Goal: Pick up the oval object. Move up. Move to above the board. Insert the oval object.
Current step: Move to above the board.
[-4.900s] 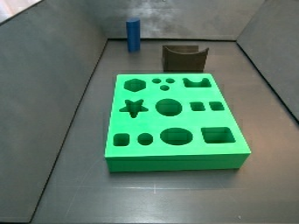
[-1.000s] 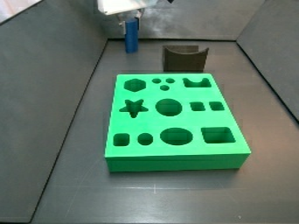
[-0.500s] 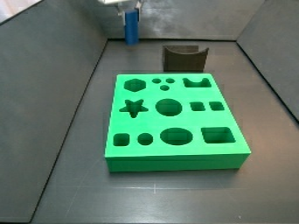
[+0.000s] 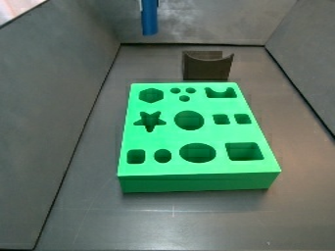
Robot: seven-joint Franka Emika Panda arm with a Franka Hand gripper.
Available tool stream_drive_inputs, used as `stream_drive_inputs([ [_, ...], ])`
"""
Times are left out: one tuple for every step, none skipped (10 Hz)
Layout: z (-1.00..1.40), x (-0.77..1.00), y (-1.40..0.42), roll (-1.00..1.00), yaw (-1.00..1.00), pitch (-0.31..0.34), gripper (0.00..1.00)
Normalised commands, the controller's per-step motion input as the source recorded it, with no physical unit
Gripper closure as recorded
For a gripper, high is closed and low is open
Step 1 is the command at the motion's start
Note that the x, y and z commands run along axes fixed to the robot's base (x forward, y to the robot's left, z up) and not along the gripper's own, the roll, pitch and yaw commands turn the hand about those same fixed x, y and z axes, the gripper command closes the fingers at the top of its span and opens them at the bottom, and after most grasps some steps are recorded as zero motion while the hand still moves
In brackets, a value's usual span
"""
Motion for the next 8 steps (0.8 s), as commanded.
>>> stream_drive_inputs([
  [1.00,0.12,-0.14,0.14,0.00,0.119,1.00],
  [1.00,0.10,-0.12,0.12,0.02,0.115,1.00],
  [1.00,0.09,-0.11,0.11,0.03,0.111,1.00],
  [1.00,0.07,-0.09,0.11,0.03,0.109,1.00],
  [0.91,0.06,-0.08,0.11,0.04,0.107,1.00],
  [0.65,0.03,-0.05,0.12,0.04,0.108,1.00],
  [0.54,0.02,-0.04,0.12,0.04,0.107,1.00],
  [0.33,0.02,-0.03,0.11,0.05,0.104,1.00],
])
